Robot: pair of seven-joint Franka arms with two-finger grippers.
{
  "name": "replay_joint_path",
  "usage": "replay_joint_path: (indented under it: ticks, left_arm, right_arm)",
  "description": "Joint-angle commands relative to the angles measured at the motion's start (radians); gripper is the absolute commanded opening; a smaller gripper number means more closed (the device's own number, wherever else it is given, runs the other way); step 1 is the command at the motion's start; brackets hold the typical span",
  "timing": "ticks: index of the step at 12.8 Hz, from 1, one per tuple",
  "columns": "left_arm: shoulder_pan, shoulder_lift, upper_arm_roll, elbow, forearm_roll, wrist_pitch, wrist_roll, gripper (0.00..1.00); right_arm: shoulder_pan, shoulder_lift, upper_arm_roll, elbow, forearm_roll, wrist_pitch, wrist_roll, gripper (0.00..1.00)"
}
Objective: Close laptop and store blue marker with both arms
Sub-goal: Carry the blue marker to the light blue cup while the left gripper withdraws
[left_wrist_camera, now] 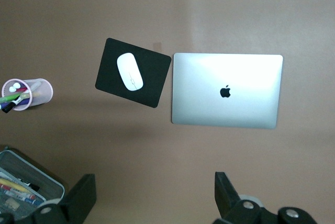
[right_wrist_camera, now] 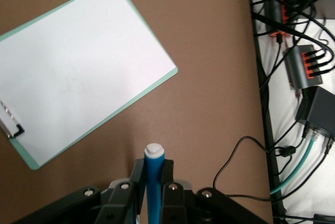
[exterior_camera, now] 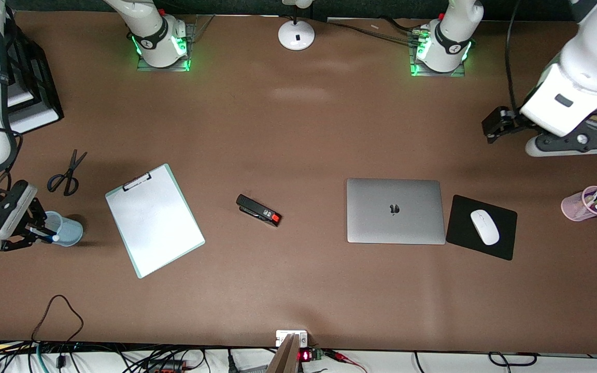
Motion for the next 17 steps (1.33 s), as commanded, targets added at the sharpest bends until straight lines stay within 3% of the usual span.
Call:
replay_joint_path:
  ticks: [1, 3, 9, 17]
  left_arm:
    - [0.072, -0.054, -0.012, -0.045, -0.056, 0.003, 0.084, 1.0]
    - [0.088, -0.07, -0.01, -0.064, -0.058, 0.004, 0.085, 1.0]
    - [0.092, -0.146, -0.01, -0.168, -0.079, 0.048, 0.087, 1.0]
    - [0.101, -0.151, 0.0, -0.177, -0.081, 0.062, 0.088, 1.0]
  right_arm:
    - [-0.057, -0.022, 0.041, -0.036, 0.055, -0.012, -0.129, 0.01]
    - [-0.108, -0.013, 0.067, -0.041, 0.106, -0.067, -0.162, 0.01]
    - [-0.148, -0.013, 0.068, -0.044, 0.138, -0.167, -0.194, 0.01]
    - [-0.174, 0.004, 0.068, -0.041, 0.18, -0.205, -0.283, 0.01]
